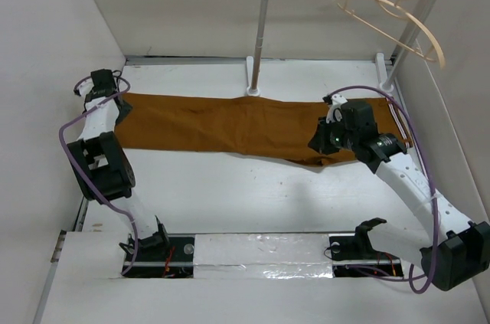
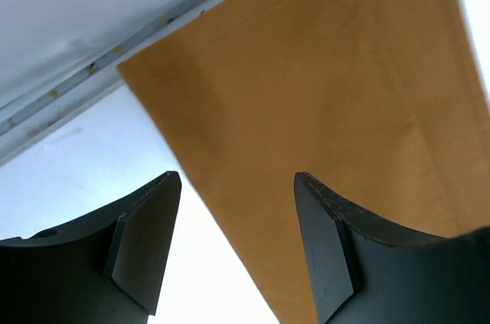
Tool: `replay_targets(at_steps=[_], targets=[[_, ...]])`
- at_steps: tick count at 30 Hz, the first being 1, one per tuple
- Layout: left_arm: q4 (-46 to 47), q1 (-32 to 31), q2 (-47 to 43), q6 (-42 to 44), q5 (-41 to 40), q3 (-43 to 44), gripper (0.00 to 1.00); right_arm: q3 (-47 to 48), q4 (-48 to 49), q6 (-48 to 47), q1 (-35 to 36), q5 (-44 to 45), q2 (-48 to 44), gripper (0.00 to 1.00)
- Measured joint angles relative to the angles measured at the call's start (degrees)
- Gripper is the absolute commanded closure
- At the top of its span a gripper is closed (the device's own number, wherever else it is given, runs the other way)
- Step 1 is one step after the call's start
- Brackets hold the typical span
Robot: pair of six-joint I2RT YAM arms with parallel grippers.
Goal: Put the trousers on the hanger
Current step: Fold the trousers at the center of the board.
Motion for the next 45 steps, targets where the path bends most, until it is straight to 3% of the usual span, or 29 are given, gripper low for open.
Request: replay_targets(at_steps=[7, 11, 18, 23, 28, 31, 34, 38, 43, 45], targets=[[2.38, -1.95, 3.91, 1.57, 0.17, 9.01, 0.44, -0.04, -0.17, -0.15, 0.09, -1.88, 1.36, 0.99], [4.17, -3.19, 10.67, 1.46, -0.15, 15.61, 0.53, -0.09, -0.57, 0.0, 1.07, -1.66, 2.84, 1.0], [2.01, -3.19, 26.32, 1.07, -1.86, 28.63, 0.53, -0.11, -1.44, 0.22, 2.56, -1.2, 4.04, 1.0], [0.46, -3.19, 31.04, 0.68, -1.84, 32.54, 0.54, -0.37, -1.42, 0.55, 3.41, -0.96, 7.21, 0.86], [0.24, -3.21, 32.39, 0.5, -2.99, 33.59, 0.59, -0.42, -1.38, 0.72, 3.43, -0.61, 10.47, 0.83], [0.46, -3.19, 32.48, 0.35, -4.33, 33.24, 0.71, -0.42, -1.38, 0.7, 3.76, -0.26, 11.8, 0.83], [1.09, -3.19, 32.48, 0.37, -5.44, 32.44, 0.73, -0.39, -1.38, 0.66, 3.8, 0.07, 13.03, 0.83], [1.7, -3.19, 32.48, 0.33, -6.05, 30.75, 0.91, -0.15, -1.44, 0.57, 3.8, 0.48, 14.73, 0.82], [2.05, -3.21, 32.48, 0.13, -6.47, 29.68, 0.9, 1.11, -1.68, 0.07, 3.78, 1.22, 15.52, 0.82], [2.69, -3.21, 32.46, 0.0, -6.49, 29.14, 1.0, 1.73, -1.68, -0.15, 3.78, 1.51, 15.52, 0.82]])
